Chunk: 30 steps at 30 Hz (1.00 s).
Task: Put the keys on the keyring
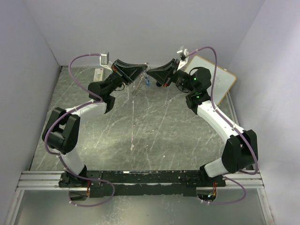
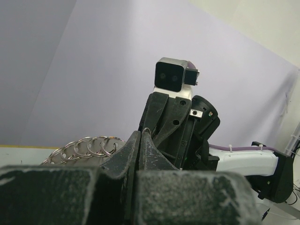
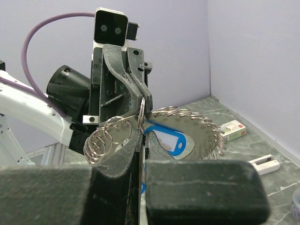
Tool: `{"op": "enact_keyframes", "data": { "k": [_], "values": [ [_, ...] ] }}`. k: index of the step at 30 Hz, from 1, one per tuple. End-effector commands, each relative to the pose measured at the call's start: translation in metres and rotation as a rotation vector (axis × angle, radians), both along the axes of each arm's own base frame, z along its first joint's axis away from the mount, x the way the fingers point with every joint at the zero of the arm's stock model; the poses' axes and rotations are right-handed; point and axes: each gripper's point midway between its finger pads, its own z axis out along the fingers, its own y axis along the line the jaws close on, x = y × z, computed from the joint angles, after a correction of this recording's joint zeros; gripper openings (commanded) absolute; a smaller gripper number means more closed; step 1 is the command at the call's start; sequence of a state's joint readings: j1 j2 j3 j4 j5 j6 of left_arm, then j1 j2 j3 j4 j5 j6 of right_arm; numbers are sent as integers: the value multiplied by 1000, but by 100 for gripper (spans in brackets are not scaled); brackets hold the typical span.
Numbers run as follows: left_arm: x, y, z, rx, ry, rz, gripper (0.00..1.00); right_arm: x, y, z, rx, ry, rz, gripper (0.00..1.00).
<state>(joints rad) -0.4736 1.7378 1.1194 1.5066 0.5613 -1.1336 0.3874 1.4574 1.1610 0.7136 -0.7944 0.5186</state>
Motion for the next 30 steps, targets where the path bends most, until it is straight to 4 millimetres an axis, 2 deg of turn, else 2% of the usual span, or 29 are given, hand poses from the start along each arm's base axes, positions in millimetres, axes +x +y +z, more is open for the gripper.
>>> {"op": "enact_keyframes", "data": {
  "k": [1, 12, 18, 26, 27, 30],
  "values": [
    [-57, 26, 57, -171, -311, -20, 7, 5, -2, 3, -6, -4, -52, 0],
    [-59, 19, 46, -124, -313, -56, 7, 10, -26, 21, -86, -78, -232, 0],
    [-60, 17, 40, -94, -331, -55, 7, 7, -30, 31, -89, -93, -244, 0],
    [-59, 18, 39, -86, -340, -49, 7, 10, -34, 33, -97, -81, -278, 0],
    [-59, 19, 39, -87, -340, -49, 7, 14, -38, 34, -96, -71, -311, 5],
    [-60, 19, 41, -86, -342, -52, 7, 26, -58, 33, -84, -39, -453, 41]
  ]
}}
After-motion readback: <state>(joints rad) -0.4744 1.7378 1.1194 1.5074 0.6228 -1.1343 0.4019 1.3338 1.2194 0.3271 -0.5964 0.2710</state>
